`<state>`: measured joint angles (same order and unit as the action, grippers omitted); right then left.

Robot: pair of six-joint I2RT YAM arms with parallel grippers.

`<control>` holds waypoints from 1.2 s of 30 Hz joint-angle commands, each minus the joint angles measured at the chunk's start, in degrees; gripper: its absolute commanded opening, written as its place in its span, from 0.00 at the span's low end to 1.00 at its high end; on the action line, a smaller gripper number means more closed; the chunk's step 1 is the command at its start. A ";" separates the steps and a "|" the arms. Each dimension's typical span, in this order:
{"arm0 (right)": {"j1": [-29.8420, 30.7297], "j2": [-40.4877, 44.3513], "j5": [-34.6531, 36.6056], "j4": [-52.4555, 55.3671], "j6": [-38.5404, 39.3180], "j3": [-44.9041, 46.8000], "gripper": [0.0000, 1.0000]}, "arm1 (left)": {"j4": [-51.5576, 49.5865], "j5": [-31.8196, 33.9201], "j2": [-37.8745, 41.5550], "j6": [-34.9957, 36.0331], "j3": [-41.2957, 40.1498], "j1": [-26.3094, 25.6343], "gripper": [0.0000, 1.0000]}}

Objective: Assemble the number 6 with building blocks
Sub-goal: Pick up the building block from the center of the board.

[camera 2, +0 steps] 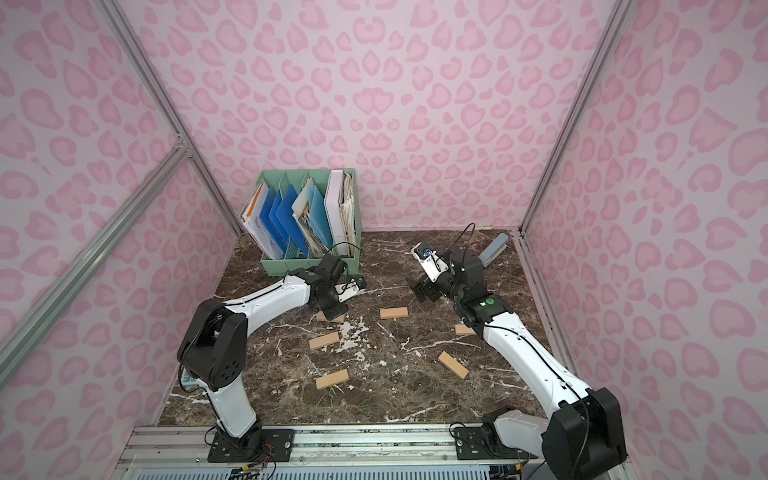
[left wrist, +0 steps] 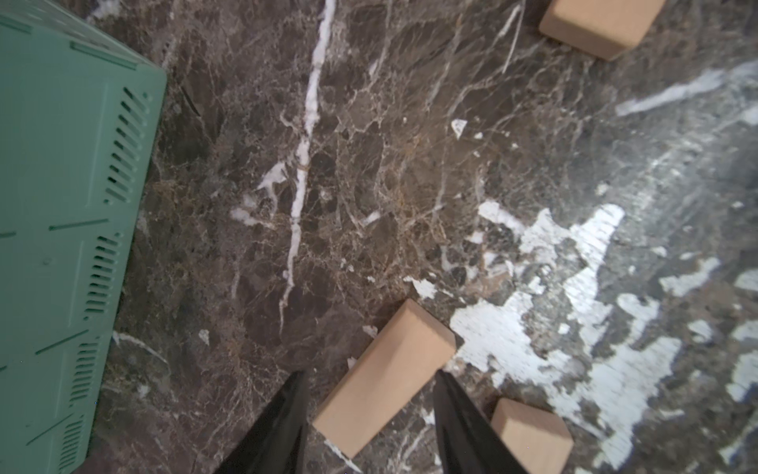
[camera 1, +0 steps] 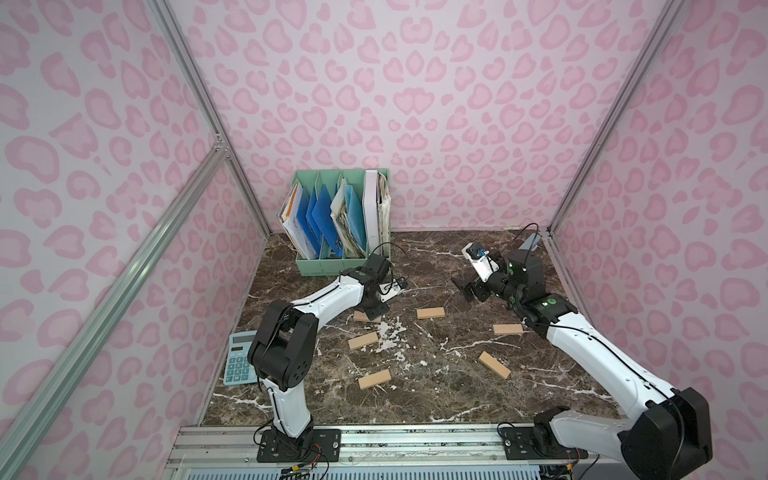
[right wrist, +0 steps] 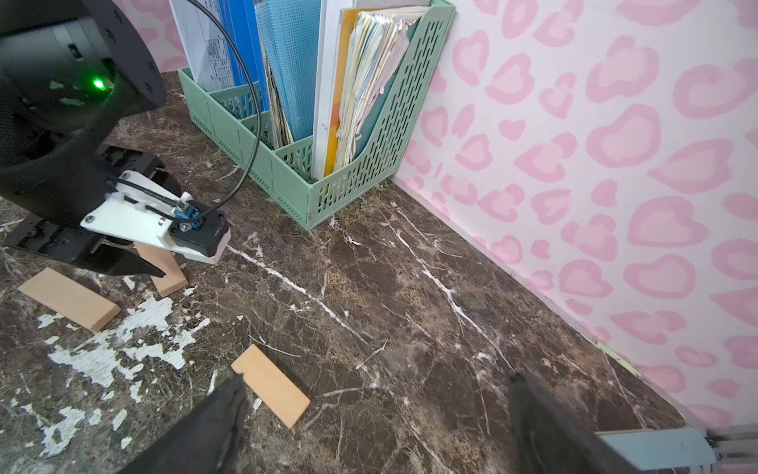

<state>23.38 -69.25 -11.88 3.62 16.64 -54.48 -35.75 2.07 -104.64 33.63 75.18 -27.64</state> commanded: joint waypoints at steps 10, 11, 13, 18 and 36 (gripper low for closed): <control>-1.33 -0.59 -1.62 -4.14 0.23 1.44 1.00 | -6.05 -3.61 2.64 5.58 -6.24 0.92 0.61; -1.32 -0.77 -1.68 -4.14 0.28 1.37 1.00 | -5.82 -3.27 2.13 5.76 -6.59 0.99 0.61; -1.31 -0.97 -1.73 -3.92 0.32 1.11 1.00 | -4.54 -2.81 1.64 6.19 -7.10 1.22 0.61; -1.32 -0.92 -2.14 -3.45 0.18 0.69 1.00 | -3.12 -2.58 -0.66 6.08 -4.94 1.88 0.61; -1.31 -1.05 -0.34 -1.69 1.29 1.43 1.00 | -2.36 -2.42 -5.11 6.54 0.25 3.49 0.59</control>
<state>22.06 -70.13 -13.02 2.07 17.26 -52.73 -38.09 -0.05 -109.25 39.51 74.87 -24.58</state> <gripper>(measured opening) 0.998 0.594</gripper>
